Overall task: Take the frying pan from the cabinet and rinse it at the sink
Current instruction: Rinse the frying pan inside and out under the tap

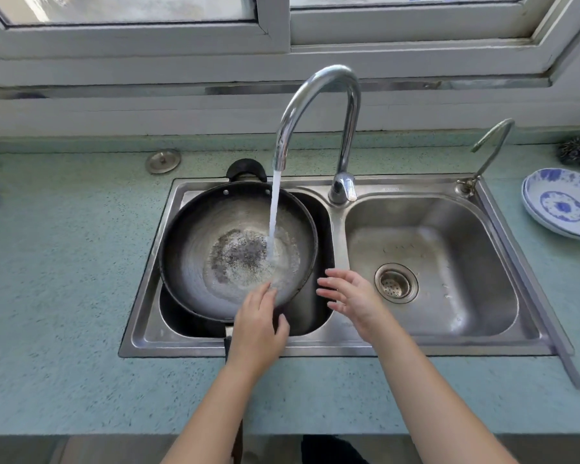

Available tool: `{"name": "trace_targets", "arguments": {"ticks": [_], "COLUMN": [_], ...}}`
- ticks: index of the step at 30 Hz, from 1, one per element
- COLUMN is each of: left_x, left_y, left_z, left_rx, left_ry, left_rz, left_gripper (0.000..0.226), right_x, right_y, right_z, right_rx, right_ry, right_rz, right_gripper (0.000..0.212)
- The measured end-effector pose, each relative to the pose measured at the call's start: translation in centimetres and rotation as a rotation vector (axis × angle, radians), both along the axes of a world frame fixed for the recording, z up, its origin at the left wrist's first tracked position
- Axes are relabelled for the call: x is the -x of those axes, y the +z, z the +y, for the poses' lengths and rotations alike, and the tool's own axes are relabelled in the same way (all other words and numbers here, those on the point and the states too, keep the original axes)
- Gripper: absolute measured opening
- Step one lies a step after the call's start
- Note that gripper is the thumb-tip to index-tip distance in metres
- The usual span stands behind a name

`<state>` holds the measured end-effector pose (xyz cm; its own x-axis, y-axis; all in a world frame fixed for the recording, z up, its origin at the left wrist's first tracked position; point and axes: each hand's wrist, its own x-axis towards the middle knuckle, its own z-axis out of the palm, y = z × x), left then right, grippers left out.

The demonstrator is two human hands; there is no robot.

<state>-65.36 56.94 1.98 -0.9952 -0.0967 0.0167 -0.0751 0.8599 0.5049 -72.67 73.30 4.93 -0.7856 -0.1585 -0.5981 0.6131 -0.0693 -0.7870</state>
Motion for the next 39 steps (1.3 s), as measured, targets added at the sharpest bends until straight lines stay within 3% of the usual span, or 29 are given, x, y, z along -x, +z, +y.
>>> {"name": "trace_targets", "arguments": {"ticks": [9, 19, 24, 29, 35, 39], "left_x": [-7.8, -13.1, -13.6, -13.5, -12.5, -12.9], "left_y": [0.2, 0.4, 0.5, 0.7, 0.9, 0.7], "left_z": [-3.5, -3.9, -3.0, -1.7, -1.5, -2.0], "left_rx": [-0.124, -0.382, -0.541, -0.602, -0.919, -1.036], "left_ry": [0.151, 0.225, 0.289, 0.339, 0.551, 0.528], "left_rz": [-0.020, -0.191, -0.298, -0.352, -0.289, -0.258], "left_gripper": [0.049, 0.039, 0.046, 0.065, 0.031, 0.034], "right_x": [-8.9, -15.2, -16.2, -15.9, -15.9, -15.6], "right_y": [-0.5, -1.3, -1.4, -1.7, -1.6, -1.8], "right_z": [-5.3, -8.7, -9.5, -10.4, -12.0, -12.1], "right_rx": [-0.035, -0.061, -0.085, -0.129, -0.190, -0.089], "right_ry": [0.042, 0.057, 0.067, 0.053, 0.117, 0.080], "right_rz": [-0.047, -0.033, -0.024, -0.029, -0.052, -0.074], "right_gripper": [0.023, 0.012, 0.021, 0.010, 0.014, 0.019]}}
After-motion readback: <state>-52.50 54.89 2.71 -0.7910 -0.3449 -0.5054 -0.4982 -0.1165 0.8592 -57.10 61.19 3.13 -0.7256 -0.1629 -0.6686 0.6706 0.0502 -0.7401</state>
